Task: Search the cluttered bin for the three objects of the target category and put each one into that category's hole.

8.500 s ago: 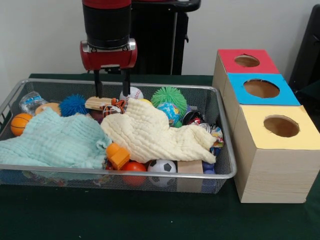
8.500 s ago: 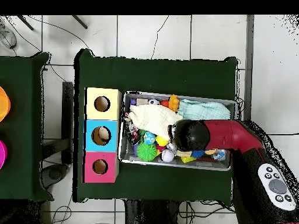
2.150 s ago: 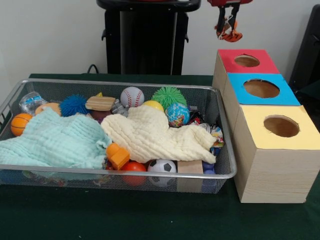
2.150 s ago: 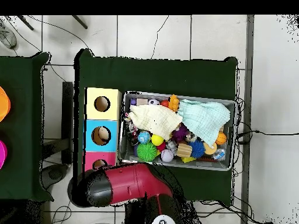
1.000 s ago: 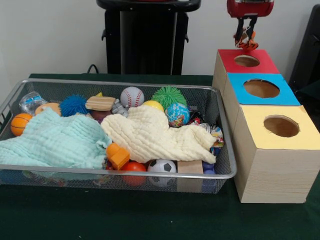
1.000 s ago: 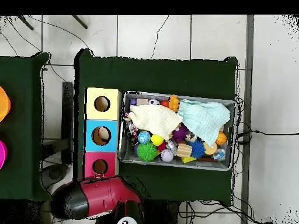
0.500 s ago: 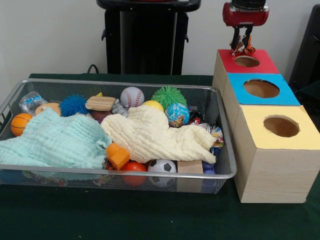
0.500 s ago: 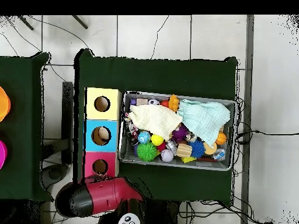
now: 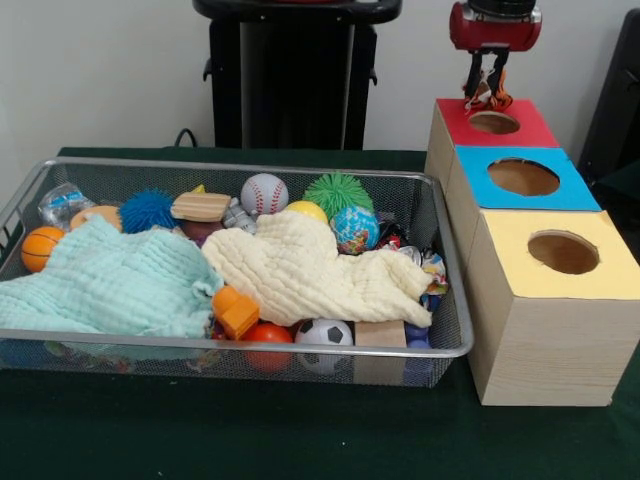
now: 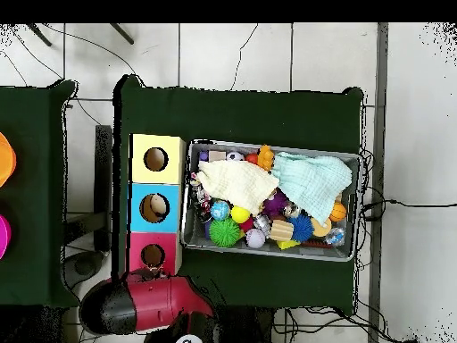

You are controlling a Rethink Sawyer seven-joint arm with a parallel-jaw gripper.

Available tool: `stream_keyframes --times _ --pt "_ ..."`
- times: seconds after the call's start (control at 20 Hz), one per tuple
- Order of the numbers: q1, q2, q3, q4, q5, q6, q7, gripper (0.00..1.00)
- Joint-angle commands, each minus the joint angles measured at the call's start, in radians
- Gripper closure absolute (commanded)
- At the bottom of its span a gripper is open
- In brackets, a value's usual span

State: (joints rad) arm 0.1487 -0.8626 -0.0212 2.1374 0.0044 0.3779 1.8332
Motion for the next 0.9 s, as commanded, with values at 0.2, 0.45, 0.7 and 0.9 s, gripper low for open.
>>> stream_keyframes --times 0.2,0.45,0.7,0.9 --pt "0.044 0.064 0.022 -0.021 0.115 -0.038 0.253 1.00" --pt "0.047 0.004 0.016 -0.014 0.145 0.020 0.237 1.00" --pt "0.051 -0.019 0.008 -0.011 0.163 0.038 0.226 1.00" --pt "0.028 -0.045 0.015 0.008 0.172 0.041 0.203 1.00"
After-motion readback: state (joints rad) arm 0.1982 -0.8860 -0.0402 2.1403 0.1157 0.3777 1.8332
